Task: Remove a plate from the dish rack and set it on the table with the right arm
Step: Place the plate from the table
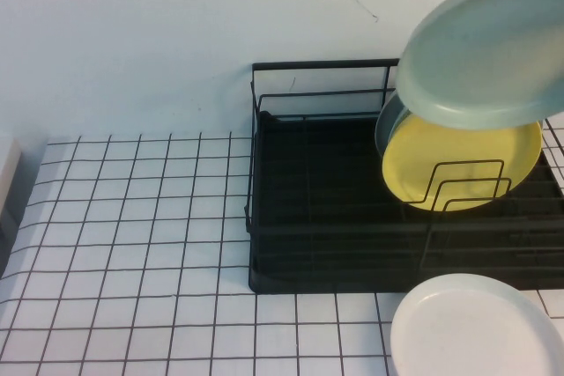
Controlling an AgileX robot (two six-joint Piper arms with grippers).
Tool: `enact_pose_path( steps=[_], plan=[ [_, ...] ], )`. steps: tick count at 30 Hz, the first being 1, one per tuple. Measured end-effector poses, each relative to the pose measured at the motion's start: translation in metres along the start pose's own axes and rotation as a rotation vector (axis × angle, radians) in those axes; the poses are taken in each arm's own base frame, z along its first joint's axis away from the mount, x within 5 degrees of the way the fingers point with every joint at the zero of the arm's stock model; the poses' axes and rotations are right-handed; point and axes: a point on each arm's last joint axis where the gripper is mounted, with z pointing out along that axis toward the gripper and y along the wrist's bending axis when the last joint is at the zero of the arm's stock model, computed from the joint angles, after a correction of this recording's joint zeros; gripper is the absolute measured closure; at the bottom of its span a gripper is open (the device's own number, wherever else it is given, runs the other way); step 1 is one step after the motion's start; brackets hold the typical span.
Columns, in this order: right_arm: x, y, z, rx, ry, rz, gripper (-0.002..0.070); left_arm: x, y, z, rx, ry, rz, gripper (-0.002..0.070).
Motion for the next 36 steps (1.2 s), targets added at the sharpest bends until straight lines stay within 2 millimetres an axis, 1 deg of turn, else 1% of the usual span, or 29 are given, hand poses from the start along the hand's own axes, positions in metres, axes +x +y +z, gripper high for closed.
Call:
enact_pose_path(
  steps=[2, 4, 7, 10, 12, 14, 17, 19, 25, 27, 29, 32, 36],
  plan=[
    [-0.013, -0.002, -0.025, 0.003, -0.067, 0.052, 0.0654, 0.0, 0.0, 0.0, 0.0, 0.0, 0.0, 0.0678],
    [-0.023, 0.0, -0.048, -0.03, -0.123, 0.113, 0.0655, 0.0, 0.0, 0.0, 0.0, 0.0, 0.0, 0.0678],
    [-0.03, 0.01, -0.072, -0.138, -0.147, 0.2, 0.0655, 0.0, 0.0, 0.0, 0.0, 0.0, 0.0, 0.0678],
    [-0.027, 0.023, -0.084, -0.273, -0.077, 0.262, 0.0657, 0.0, 0.0, 0.0, 0.0, 0.0, 0.0, 0.0678],
    [-0.02, 0.031, -0.088, -0.358, 0.023, 0.287, 0.0657, 0.0, 0.0, 0.0, 0.0, 0.0, 0.0, 0.0678],
    [-0.009, 0.039, -0.088, -0.438, 0.164, 0.315, 0.0657, 0.0, 0.0, 0.0, 0.0, 0.0, 0.0, 0.0678],
    [0.012, 0.051, -0.082, -0.499, 0.352, 0.359, 0.0657, 0.0, 0.0, 0.0, 0.0, 0.0, 0.0, 0.0678],
    [0.026, 0.06, -0.074, -0.521, 0.433, 0.391, 0.0657, 0.0, 0.0, 0.0, 0.0, 0.0, 0.0, 0.0678],
    [0.077, 0.095, -0.038, -0.547, 0.628, 0.493, 0.0658, 0.0, 0.0, 0.0, 0.0, 0.0, 0.0, 0.0678],
    [0.09, 0.103, -0.027, -0.538, 0.667, 0.522, 0.0658, 0.0, 0.0, 0.0, 0.0, 0.0, 0.0, 0.0678],
    [0.1, 0.108, -0.016, -0.528, 0.7, 0.546, 0.0658, 0.0, 0.0, 0.0, 0.0, 0.0, 0.0, 0.0678],
    [0.11, 0.113, -0.001, -0.516, 0.732, 0.571, 0.0658, 0.0, 0.0, 0.0, 0.0, 0.0, 0.0, 0.0678],
    [0.122, 0.119, 0.014, -0.505, 0.78, 0.588, 0.0658, 0.0, 0.0, 0.0, 0.0, 0.0, 0.0, 0.0678]
  ],
)
